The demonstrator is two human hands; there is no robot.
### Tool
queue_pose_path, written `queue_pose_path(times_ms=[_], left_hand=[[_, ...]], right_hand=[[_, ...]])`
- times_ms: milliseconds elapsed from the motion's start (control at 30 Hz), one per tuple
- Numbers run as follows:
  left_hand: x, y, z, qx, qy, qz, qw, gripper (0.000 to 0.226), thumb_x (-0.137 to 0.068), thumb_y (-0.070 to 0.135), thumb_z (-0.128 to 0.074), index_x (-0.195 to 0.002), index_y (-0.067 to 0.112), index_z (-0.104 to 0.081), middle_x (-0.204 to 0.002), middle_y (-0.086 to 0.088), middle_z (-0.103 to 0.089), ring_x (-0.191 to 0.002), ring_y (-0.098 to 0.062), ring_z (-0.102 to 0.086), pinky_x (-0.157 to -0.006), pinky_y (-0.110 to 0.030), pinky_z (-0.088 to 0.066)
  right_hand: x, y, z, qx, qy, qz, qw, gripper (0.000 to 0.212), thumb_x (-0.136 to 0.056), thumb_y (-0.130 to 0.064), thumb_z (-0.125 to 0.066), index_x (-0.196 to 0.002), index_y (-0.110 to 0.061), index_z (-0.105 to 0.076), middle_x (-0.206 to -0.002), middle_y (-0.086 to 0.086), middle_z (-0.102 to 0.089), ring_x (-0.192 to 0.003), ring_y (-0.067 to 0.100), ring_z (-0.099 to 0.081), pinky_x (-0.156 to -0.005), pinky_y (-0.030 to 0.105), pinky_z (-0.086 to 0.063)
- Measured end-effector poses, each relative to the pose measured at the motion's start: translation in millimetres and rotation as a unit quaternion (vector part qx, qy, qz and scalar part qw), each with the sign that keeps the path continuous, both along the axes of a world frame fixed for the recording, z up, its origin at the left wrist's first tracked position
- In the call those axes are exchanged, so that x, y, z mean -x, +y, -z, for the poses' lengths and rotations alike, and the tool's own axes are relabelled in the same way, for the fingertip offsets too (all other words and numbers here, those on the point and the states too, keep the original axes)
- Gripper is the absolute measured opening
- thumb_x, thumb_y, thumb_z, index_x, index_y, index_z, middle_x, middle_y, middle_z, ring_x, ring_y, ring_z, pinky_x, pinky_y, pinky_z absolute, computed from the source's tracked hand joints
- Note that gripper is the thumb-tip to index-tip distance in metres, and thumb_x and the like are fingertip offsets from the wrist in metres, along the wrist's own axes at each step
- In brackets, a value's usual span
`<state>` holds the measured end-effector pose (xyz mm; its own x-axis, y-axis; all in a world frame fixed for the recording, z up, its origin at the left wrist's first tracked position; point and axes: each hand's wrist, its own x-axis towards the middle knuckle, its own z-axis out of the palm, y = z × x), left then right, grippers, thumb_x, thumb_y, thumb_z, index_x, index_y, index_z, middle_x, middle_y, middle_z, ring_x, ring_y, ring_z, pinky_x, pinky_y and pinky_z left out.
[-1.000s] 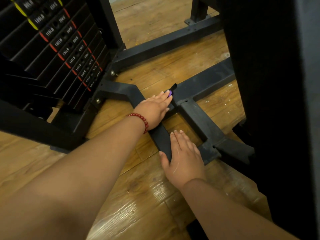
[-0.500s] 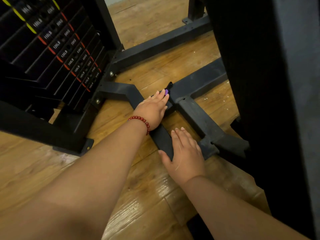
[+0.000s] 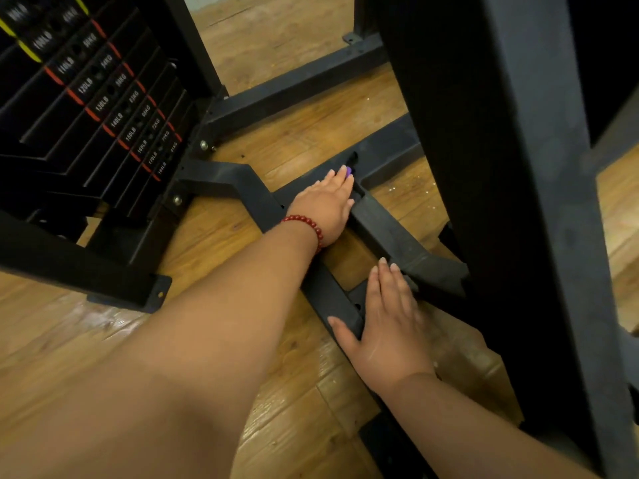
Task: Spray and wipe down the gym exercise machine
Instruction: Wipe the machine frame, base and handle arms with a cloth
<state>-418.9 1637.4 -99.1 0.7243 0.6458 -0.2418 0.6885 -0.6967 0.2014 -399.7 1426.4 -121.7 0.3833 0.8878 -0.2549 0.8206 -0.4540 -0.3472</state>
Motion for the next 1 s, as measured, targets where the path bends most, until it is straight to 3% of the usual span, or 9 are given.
queue_pose_path(times_ms=[233,400,567,700,767,867,967,1000], left_hand=[[-1,-29,4,0.027,-0.044,0.121,0.991,0.052,-0.107,0.023,-0.029,-0.155,0.019,-0.012,-0.163,0.003,-0.005,-0.150,-0.013,-0.003,-0.117,-0.025,0.001],[-23,-24,0,0.013,-0.025,0.074,0.997,0.049,-0.107,0.022,-0.028,-0.155,0.017,-0.018,-0.163,0.002,-0.009,-0.150,-0.017,-0.001,-0.119,-0.031,0.000],[-10,-42,-2,0.056,-0.052,0.204,0.976,0.047,-0.106,0.023,-0.034,-0.152,0.020,-0.025,-0.161,0.005,-0.017,-0.150,-0.014,-0.003,-0.118,-0.030,0.005],[-26,-16,-4,0.021,0.023,0.085,0.996,0.048,-0.107,0.024,-0.026,-0.155,0.021,-0.018,-0.164,0.003,-0.007,-0.150,-0.019,0.003,-0.119,-0.037,0.007],[-28,-24,-1,0.013,-0.012,0.067,0.998,0.047,-0.107,0.023,-0.028,-0.154,0.020,-0.023,-0.163,0.004,-0.011,-0.150,-0.018,0.003,-0.119,-0.036,0.007],[-16,-56,-2,0.025,-0.049,0.173,0.983,0.046,-0.106,0.021,-0.034,-0.151,0.021,-0.028,-0.161,0.006,-0.018,-0.150,-0.015,-0.001,-0.118,-0.035,0.006],[-4,-64,-2,0.055,-0.058,0.242,0.967,0.046,-0.105,0.020,-0.035,-0.151,0.021,-0.028,-0.160,0.007,-0.019,-0.150,-0.014,-0.002,-0.118,-0.033,0.007],[-6,-57,-3,0.052,-0.049,0.247,0.966,0.047,-0.105,0.021,-0.035,-0.151,0.023,-0.028,-0.160,0.009,-0.019,-0.150,-0.014,-0.002,-0.118,-0.034,0.007]], right_hand=[[-3,-1,3,0.010,0.013,0.004,1.000,0.095,-0.068,-0.077,0.010,-0.139,-0.018,0.035,-0.147,-0.005,0.043,-0.132,0.005,0.041,-0.108,0.026,0.020],[-4,-2,3,0.015,0.016,0.003,1.000,0.095,-0.069,-0.078,0.008,-0.138,-0.019,0.036,-0.146,-0.005,0.044,-0.133,0.006,0.040,-0.108,0.026,0.020],[-5,-1,0,0.018,0.026,0.006,0.999,0.096,-0.068,-0.078,0.007,-0.138,-0.018,0.035,-0.147,-0.004,0.043,-0.134,0.006,0.039,-0.107,0.026,0.021],[-3,-3,-2,0.018,0.023,0.031,0.999,0.100,-0.068,-0.081,0.005,-0.138,-0.016,0.034,-0.146,-0.002,0.043,-0.136,0.009,0.035,-0.108,0.026,0.019],[-4,-4,-2,0.015,0.022,0.039,0.999,0.101,-0.068,-0.081,0.004,-0.138,-0.015,0.034,-0.145,-0.002,0.044,-0.135,0.008,0.035,-0.108,0.026,0.019],[-2,-4,-5,-0.001,0.027,0.047,0.999,0.102,-0.078,-0.081,-0.009,-0.143,-0.012,0.027,-0.147,0.000,0.040,-0.135,0.007,0.034,-0.108,0.026,0.018],[-1,-4,-11,-0.029,0.008,0.063,0.998,0.103,-0.087,-0.077,-0.025,-0.153,-0.004,0.006,-0.161,0.006,0.018,-0.145,0.016,0.017,-0.109,0.027,0.009],[-1,-4,-13,-0.022,0.012,0.060,0.998,0.103,-0.088,-0.076,-0.026,-0.153,-0.004,0.006,-0.162,0.007,0.018,-0.147,0.018,0.014,-0.108,0.027,0.010]])
